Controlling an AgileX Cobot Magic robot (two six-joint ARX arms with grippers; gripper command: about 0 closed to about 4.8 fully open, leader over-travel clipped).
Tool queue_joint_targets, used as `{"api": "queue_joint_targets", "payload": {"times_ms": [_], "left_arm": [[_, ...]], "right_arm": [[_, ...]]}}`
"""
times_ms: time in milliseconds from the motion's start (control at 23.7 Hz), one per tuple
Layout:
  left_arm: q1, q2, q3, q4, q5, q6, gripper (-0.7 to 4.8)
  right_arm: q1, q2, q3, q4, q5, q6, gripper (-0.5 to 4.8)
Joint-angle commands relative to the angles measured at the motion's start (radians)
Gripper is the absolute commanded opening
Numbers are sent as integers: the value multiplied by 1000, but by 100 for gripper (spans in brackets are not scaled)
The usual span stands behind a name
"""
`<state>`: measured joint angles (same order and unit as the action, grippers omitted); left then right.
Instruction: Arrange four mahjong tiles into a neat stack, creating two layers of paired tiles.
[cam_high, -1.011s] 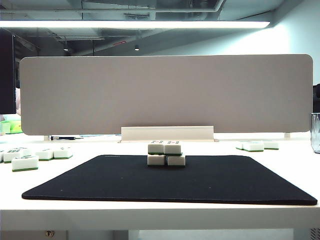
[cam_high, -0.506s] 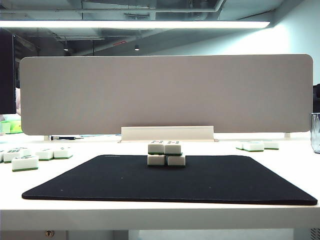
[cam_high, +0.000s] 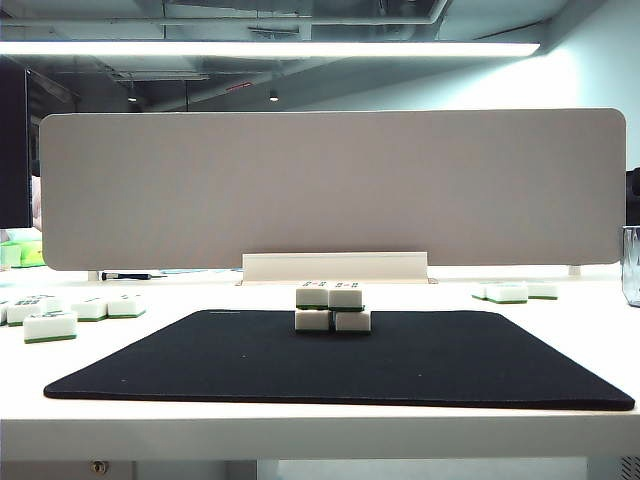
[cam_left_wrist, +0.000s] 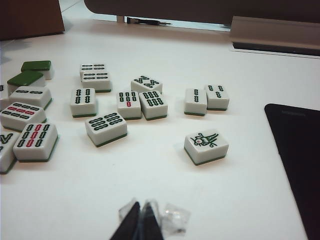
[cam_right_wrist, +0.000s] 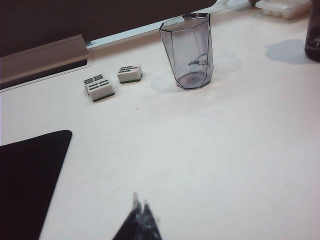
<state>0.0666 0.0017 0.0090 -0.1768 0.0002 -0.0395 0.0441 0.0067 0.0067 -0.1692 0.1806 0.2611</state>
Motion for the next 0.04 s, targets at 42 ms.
{"api": "queue_joint_targets", "payload": {"times_ms": [42], "left_arm": [[2, 0, -3, -8, 3, -2, -5]], "right_arm": [[2, -8, -2, 7, 1, -3, -1]]}}
